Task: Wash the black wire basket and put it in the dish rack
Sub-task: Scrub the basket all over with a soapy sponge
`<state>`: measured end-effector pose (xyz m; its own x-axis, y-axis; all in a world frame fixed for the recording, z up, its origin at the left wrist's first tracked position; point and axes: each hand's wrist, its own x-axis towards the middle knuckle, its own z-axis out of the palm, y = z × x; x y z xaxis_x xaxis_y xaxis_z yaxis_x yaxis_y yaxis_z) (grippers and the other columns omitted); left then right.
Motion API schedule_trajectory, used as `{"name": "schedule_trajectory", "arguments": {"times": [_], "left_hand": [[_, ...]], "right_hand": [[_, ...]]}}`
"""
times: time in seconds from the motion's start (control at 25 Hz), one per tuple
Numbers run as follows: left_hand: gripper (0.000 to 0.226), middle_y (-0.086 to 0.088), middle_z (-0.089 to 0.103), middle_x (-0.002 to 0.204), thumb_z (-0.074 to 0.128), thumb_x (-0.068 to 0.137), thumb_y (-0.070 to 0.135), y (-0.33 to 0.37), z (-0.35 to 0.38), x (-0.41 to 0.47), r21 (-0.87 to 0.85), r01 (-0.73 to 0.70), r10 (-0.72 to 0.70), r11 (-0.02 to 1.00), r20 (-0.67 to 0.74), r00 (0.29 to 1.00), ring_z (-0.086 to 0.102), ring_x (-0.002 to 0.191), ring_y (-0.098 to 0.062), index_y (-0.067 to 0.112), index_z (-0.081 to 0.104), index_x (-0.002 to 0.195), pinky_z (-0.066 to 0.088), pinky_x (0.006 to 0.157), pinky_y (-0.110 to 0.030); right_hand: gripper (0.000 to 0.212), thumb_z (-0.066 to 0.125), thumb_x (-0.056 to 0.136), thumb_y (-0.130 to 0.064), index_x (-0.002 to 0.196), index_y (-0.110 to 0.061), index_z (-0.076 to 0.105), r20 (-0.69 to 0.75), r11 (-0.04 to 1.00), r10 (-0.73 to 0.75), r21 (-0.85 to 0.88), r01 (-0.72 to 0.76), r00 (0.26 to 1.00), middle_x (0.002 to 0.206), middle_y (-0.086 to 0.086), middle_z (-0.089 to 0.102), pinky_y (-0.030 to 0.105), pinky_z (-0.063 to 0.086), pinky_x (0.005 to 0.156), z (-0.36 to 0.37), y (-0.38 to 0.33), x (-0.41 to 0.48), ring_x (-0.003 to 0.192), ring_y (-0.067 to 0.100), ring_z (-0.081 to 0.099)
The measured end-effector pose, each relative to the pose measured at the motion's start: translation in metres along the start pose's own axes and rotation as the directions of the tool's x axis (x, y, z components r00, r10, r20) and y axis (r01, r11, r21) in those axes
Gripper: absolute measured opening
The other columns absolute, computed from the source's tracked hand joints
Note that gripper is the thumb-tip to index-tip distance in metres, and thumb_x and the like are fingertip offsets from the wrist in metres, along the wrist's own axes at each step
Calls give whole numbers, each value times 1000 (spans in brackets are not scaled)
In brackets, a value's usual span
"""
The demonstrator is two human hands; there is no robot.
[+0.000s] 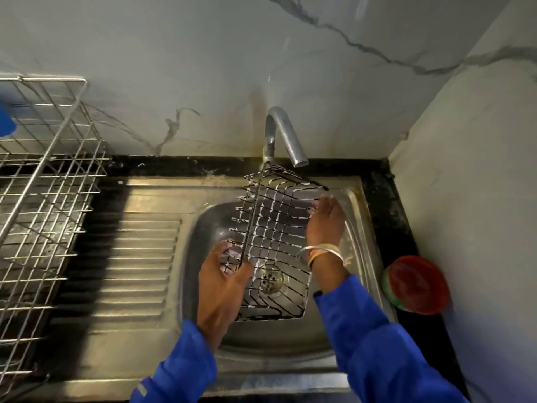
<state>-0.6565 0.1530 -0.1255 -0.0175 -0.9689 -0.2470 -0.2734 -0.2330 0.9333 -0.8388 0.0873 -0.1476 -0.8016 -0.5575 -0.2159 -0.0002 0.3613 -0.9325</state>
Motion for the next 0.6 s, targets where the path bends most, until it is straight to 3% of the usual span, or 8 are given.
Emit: {"name": "schedule_trajectory", "arguments": {"times": [0.08, 0.16, 0.2, 0.32, 0.36, 0.48, 0.6], "left_hand": [[37, 26, 53, 102, 72, 92, 19, 1, 4, -1, 11, -18, 19, 1000, -49, 999, 57, 89, 15, 46, 47, 100, 45, 80, -16], [40, 25, 53, 105, 73, 91, 18, -1, 3, 6, -44, 3, -10, 999, -139, 990, 58, 97, 6, 45, 49, 106, 48, 85, -23], [41, 22, 55, 107, 73, 90, 17, -2, 1, 10, -98, 16, -35, 995, -189, 981, 58, 101, 0, 44, 50, 110, 48, 84, -26], [39, 10, 59, 113, 73, 90, 15, -4, -9, 22, -212, 14, -71, 977, -263, 962, 56, 98, -1, 33, 52, 119, 46, 77, -23], [39, 7, 59, 115, 73, 91, 17, -6, -12, 25, -212, 18, -75, 977, -264, 962, 56, 98, -1, 31, 52, 121, 46, 78, -23], [43, 6, 59, 117, 74, 88, 30, -14, -12, 21, -177, 42, -82, 983, -224, 971, 56, 101, -2, 33, 50, 124, 45, 77, -24], [38, 18, 57, 109, 71, 83, 32, -16, -2, 6, -142, 14, -39, 990, -178, 983, 56, 100, -2, 43, 49, 112, 45, 78, -23]], "right_hand": [[25, 39, 102, -16, 104, -4, 61, 39, 995, -79, -52, 81, 996, 96, 7, 67, 29, 50, 78, -3, -2, 4, 87, 23, 66], [20, 43, 99, -7, 109, -14, 60, 205, 989, -47, -127, 74, 978, 94, 2, 66, 35, 55, 82, -7, 12, -23, 88, 21, 67], [23, 46, 97, -5, 111, -16, 60, 262, 979, -30, -187, 82, 965, 95, 1, 67, 32, 57, 81, -12, 26, -45, 88, 19, 67], [21, 50, 95, -2, 107, -10, 66, 308, 953, -63, -265, 149, 949, 94, 4, 69, 1, 42, 66, -28, 67, -99, 83, 15, 65], [19, 51, 97, -7, 107, -9, 66, 303, 949, -92, -261, 175, 949, 92, 2, 68, -2, 37, 62, -30, 71, -108, 82, 16, 64], [34, 38, 102, -38, 123, -19, 55, 312, 936, -147, -262, 234, 939, 95, -8, 57, 3, 37, 65, -21, 38, -99, 87, 16, 63], [50, 27, 101, -48, 129, -15, 53, 255, 971, -128, -166, 174, 959, 110, -7, 57, 27, 49, 84, -5, 8, -58, 97, 13, 61]]}}
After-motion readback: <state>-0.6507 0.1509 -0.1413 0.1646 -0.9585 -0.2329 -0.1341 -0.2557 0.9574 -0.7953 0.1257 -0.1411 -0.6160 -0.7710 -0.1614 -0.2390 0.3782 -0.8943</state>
